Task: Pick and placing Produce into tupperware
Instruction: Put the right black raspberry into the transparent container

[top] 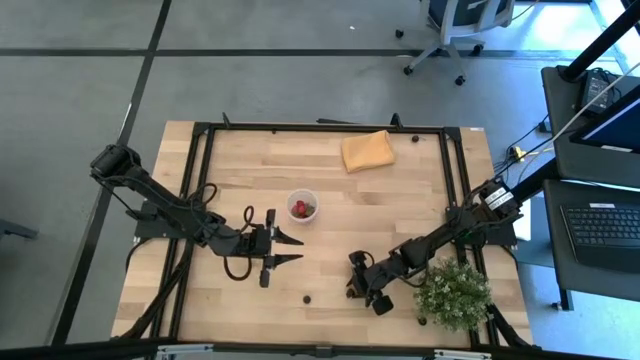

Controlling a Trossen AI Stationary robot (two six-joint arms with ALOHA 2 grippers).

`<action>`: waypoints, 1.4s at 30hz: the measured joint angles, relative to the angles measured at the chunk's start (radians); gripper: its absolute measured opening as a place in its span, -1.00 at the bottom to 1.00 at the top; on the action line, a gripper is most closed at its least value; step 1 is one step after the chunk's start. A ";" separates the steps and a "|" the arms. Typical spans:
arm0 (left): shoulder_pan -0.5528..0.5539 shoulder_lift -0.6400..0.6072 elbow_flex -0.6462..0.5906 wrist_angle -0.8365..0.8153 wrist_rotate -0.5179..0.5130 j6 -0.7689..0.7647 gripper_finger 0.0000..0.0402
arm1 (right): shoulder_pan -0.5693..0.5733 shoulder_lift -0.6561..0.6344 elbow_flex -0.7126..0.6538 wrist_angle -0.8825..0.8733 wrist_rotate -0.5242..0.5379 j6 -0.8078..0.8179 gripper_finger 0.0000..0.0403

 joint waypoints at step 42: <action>0.000 0.000 0.000 -0.036 0.000 -0.004 -0.35 | 0.001 0.003 -0.001 0.039 -0.008 0.029 -0.35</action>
